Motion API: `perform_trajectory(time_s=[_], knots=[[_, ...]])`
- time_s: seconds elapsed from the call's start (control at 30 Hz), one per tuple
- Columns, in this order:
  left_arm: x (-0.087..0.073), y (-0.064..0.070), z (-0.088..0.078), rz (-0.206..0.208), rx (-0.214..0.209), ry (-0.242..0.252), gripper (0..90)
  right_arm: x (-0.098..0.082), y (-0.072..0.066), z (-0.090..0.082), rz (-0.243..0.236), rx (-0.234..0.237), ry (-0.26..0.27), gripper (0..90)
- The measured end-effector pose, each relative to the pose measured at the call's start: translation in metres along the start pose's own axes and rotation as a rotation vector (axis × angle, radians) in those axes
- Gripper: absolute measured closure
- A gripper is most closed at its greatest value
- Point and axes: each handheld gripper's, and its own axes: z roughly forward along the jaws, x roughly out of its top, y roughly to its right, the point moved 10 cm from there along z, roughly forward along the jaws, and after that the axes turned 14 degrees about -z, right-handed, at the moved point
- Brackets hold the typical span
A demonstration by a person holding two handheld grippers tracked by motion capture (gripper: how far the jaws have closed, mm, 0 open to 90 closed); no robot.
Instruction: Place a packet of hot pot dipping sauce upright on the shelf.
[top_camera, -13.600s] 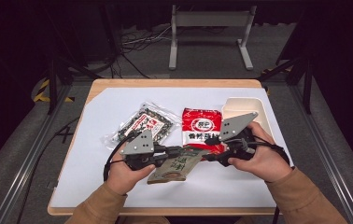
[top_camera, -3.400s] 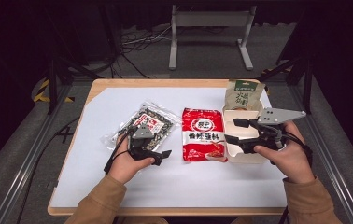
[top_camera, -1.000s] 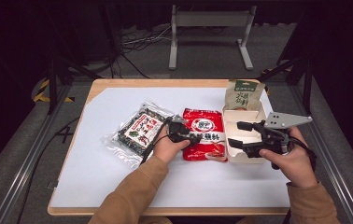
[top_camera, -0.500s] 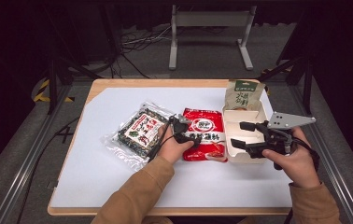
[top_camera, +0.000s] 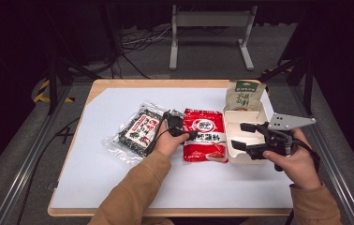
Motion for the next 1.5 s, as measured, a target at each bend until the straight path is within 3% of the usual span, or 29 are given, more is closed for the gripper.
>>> perform_trajectory(time_s=[0.1, 0.3, 0.4, 0.5, 0.57, 0.73, 0.87, 0.93, 1.1, 1.5], knots=[[0.0, 0.0, -0.001, 0.003, -0.008, 0.003, 22.5, -0.001, 0.0, 0.0, 0.003, 0.001, -0.002, 28.7], [0.006, 0.01, -0.011, 0.05, -0.014, 0.031, 21.3, 0.0, 0.001, -0.003, 0.005, -0.004, 0.005, 28.6], [0.006, 0.012, -0.014, 0.076, 0.007, -0.004, 20.7, -0.001, 0.002, -0.004, 0.005, -0.007, 0.003, 28.6], [0.023, 0.016, -0.027, 0.156, 0.048, 0.016, 21.1, -0.003, 0.002, -0.004, 0.0, -0.006, -0.003, 28.7], [0.032, 0.015, -0.029, 0.177, 0.067, 0.015, 20.4, -0.003, 0.002, -0.005, -0.001, -0.004, -0.002, 28.7], [0.048, 0.005, -0.02, 0.155, 0.059, 0.011, 19.2, -0.001, 0.003, -0.007, -0.003, 0.0, 0.01, 28.7], [0.057, -0.003, -0.005, 0.123, 0.035, 0.011, 18.8, -0.008, 0.001, -0.006, -0.008, 0.008, -0.011, 28.7], [0.06, -0.006, -0.001, 0.131, 0.037, 0.008, 18.7, -0.014, 0.001, -0.006, -0.01, 0.009, -0.025, 28.7], [0.064, -0.012, 0.014, 0.109, 0.029, -0.011, 17.1, -0.024, 0.004, -0.007, -0.001, 0.012, -0.039, 28.8], [0.069, -0.023, 0.032, 0.069, 0.058, -0.03, 16.1, -0.027, 0.004, -0.011, 0.009, 0.018, -0.02, 28.7]])
